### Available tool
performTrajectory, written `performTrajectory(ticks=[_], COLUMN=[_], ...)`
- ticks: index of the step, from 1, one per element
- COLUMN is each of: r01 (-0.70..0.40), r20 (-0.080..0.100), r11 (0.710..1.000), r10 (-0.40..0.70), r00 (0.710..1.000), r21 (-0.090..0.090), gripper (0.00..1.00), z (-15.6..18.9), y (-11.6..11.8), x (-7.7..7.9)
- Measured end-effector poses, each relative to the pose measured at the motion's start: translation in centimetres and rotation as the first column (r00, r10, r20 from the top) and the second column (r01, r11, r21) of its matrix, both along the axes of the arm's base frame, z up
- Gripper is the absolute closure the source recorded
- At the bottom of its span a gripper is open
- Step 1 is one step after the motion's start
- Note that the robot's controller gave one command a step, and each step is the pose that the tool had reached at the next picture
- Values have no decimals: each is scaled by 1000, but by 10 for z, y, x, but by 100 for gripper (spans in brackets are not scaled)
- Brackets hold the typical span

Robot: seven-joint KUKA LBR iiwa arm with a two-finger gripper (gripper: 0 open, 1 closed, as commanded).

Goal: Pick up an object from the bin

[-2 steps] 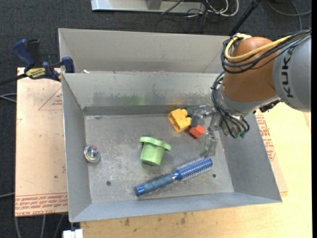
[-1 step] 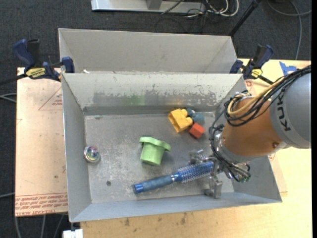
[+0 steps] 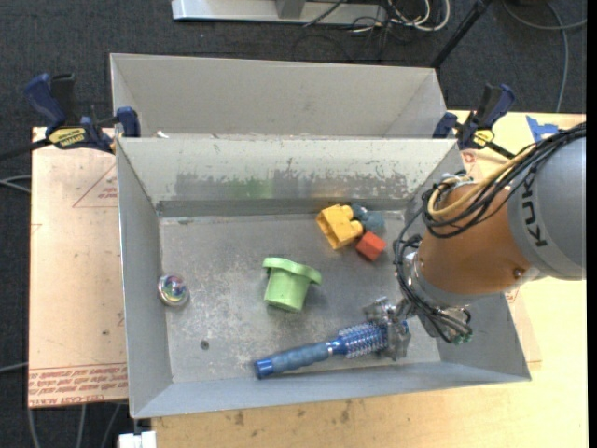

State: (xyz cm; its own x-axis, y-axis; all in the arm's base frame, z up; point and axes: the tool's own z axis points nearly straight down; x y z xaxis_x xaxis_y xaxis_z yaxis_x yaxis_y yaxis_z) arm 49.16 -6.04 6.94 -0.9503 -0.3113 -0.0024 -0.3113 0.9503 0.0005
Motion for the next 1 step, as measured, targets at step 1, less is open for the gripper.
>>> performTrajectory(ticks=[1], r01=[-50], r20=[9], r11=[999], r10=[50], r00=[999], r21=[-3], gripper=[100], z=[141], y=[-4], x=[14])
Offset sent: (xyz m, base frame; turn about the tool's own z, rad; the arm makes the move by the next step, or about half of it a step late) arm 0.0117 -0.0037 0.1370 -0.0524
